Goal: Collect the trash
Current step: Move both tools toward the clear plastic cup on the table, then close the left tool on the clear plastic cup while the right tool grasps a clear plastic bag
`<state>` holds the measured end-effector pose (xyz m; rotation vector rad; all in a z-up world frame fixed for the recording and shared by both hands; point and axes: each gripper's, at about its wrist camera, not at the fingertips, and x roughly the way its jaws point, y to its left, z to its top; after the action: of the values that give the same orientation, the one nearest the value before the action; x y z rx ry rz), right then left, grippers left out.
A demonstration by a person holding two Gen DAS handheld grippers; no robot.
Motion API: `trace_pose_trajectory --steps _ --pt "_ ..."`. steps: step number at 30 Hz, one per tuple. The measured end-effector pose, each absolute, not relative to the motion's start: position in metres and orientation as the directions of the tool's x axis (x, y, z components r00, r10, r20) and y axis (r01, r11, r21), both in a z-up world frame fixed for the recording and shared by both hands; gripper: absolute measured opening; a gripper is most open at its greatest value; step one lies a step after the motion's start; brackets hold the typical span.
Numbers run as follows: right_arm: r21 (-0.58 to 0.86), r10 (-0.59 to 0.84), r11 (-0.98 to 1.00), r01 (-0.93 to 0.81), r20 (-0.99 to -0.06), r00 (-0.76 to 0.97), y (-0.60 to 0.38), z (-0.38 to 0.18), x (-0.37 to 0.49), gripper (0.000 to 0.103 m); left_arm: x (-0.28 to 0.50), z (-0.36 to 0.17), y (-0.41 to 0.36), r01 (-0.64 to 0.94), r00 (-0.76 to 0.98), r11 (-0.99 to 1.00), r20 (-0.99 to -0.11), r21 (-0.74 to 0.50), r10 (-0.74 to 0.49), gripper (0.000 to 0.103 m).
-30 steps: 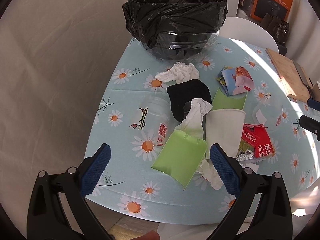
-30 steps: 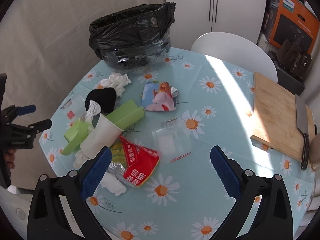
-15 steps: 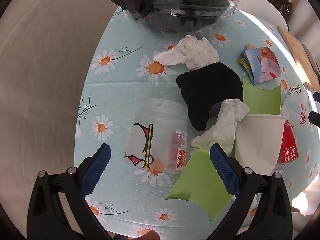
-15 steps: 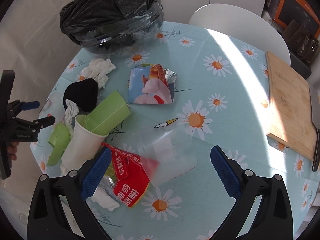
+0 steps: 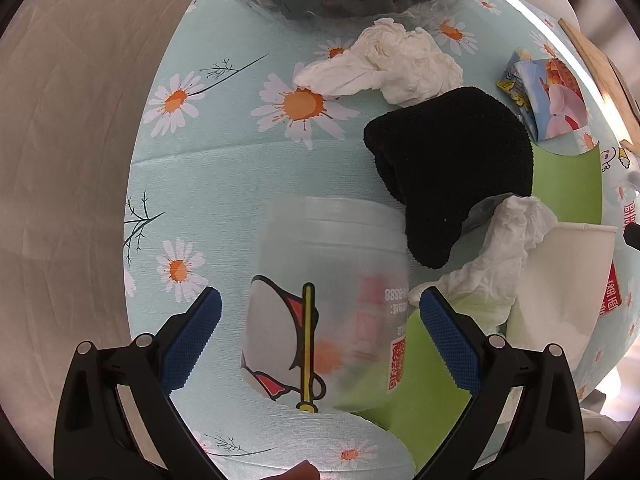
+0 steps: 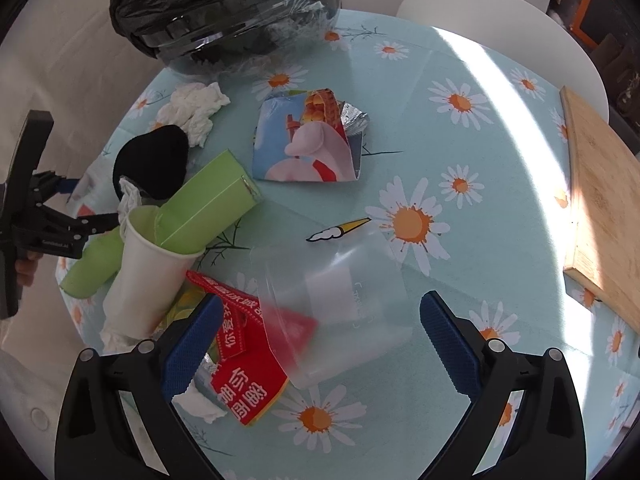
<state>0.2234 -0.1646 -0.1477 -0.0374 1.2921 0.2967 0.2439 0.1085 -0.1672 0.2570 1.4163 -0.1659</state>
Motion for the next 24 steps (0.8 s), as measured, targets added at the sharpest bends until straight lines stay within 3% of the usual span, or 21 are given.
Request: trace_pose_trajectory --steps 1,3,7,15,16,18,20,24 --pt "0.138 0.195 0.963 -0.232 -0.95 0.244 -0.165 -0.148 0.224 0.073 0.246 -0.17 0.109 0.268 0.152 0.96 -0.988 0.082 0.042 0.097" --pt "0.134 0.186 0.968 -0.213 -0.951 0.246 -0.168 -0.15 0.226 0.058 0.247 -0.175 0.11 0.272 0.145 0.961 -0.989 0.053 0.014 0.097" --pt "0.15 0.202 0.964 -0.219 -0.95 0.238 -0.168 -0.15 0.226 0.057 0.251 -0.185 0.12 0.24 0.103 0.97 -0.993 -0.027 -0.053 0.098" --pt "0.135 0.197 0.963 -0.234 -0.942 0.27 -0.168 -0.14 0.224 0.054 0.249 -0.189 0.113 0.241 0.107 0.971 -0.994 -0.01 -0.037 0.098" --pt "0.132 0.196 0.964 -0.232 -0.939 0.281 -0.168 -0.137 0.223 0.053 0.251 -0.187 0.114 0.219 0.114 0.976 -0.993 -0.016 -0.042 0.092" --pt "0.129 0.196 0.965 -0.227 -0.933 0.301 -0.17 -0.133 0.222 0.053 0.248 -0.177 0.113 0.196 0.151 0.98 -0.987 -0.016 -0.047 0.068" --pt "0.128 0.2 0.965 -0.229 -0.925 0.323 -0.172 -0.126 0.22 0.053 0.241 -0.166 0.115 0.189 0.159 0.981 -0.985 -0.035 -0.066 0.056" --pt "0.108 0.193 0.965 -0.238 -0.91 0.368 -0.176 -0.112 0.215 0.052 0.237 -0.145 0.116 0.138 0.199 0.989 -0.977 -0.044 -0.071 0.052"
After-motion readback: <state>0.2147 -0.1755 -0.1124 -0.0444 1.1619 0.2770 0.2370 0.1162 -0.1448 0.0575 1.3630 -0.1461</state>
